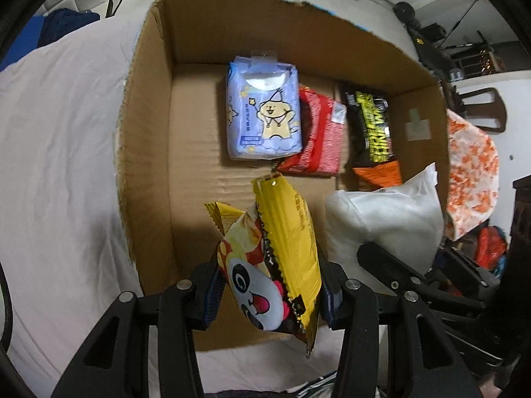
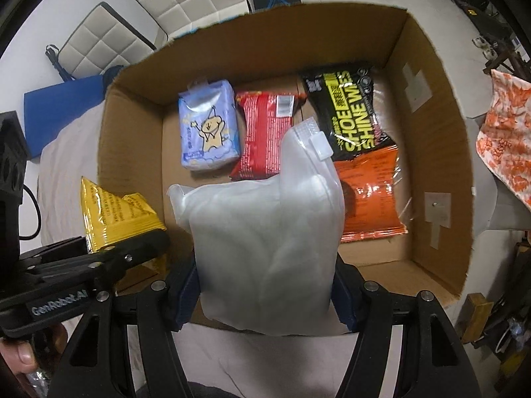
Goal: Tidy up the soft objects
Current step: 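Lower both items into the box and open both tools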
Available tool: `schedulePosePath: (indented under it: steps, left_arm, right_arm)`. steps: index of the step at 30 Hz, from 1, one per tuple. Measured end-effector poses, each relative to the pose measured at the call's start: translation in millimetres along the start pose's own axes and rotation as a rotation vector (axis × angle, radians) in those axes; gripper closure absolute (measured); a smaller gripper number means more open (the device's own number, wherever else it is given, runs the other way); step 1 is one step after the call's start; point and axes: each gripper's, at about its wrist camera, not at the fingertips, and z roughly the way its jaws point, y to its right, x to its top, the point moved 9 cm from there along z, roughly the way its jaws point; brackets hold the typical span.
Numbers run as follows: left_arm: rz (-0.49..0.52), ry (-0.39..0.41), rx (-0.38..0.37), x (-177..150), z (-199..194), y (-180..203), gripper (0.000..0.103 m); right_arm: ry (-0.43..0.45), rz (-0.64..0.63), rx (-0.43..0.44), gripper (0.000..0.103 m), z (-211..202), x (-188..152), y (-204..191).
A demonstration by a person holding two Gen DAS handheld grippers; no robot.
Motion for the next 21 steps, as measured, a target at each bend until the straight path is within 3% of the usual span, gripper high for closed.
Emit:
schedulePosePath:
  steps: [21]
  left_arm:
    - [0.005, -0.027, 0.122, -0.7, 20.2, -21.4, 0.057]
  right_arm:
    - [-0.103, -0.035, 0.009, 0.025, 52.4, 7.9, 1.2]
